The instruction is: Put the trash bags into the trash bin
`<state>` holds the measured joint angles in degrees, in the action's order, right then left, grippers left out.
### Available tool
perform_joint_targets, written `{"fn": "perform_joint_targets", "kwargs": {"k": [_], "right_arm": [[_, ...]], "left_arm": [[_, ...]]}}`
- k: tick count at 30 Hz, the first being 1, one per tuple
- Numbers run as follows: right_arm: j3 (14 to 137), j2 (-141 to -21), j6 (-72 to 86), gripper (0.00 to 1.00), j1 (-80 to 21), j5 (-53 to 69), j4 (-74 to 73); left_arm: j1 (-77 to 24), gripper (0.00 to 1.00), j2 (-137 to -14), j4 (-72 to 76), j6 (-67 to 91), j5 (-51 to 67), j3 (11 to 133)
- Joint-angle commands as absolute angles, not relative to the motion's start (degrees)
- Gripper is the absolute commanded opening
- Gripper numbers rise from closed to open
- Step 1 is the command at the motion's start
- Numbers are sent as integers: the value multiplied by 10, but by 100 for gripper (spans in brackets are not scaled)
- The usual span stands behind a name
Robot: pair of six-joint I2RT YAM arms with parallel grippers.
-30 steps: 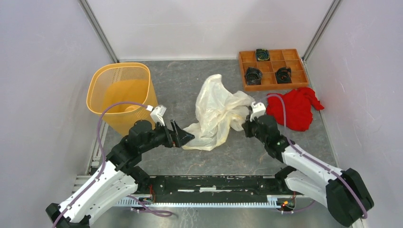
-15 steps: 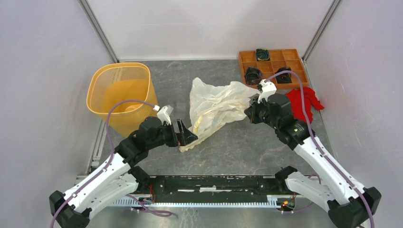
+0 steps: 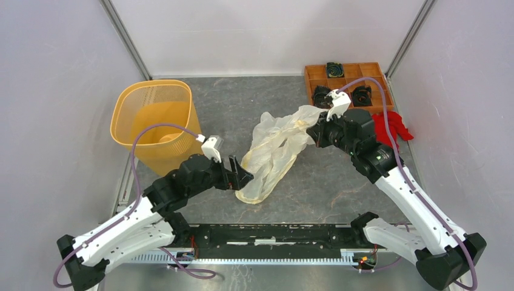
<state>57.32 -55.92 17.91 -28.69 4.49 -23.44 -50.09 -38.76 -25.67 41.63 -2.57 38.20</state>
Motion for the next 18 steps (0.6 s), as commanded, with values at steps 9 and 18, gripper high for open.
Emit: {"fn": "perform_joint_targets", "kwargs": {"k": [9,18], "right_arm": [[582,-543,130,0,-286,79,-218],[472,-545,92,0,-286,140,-171]], "left_arm": [[-505,74,-473,-138,442,-62,282],[-504,2,-419,-206,467,-177,293]]}}
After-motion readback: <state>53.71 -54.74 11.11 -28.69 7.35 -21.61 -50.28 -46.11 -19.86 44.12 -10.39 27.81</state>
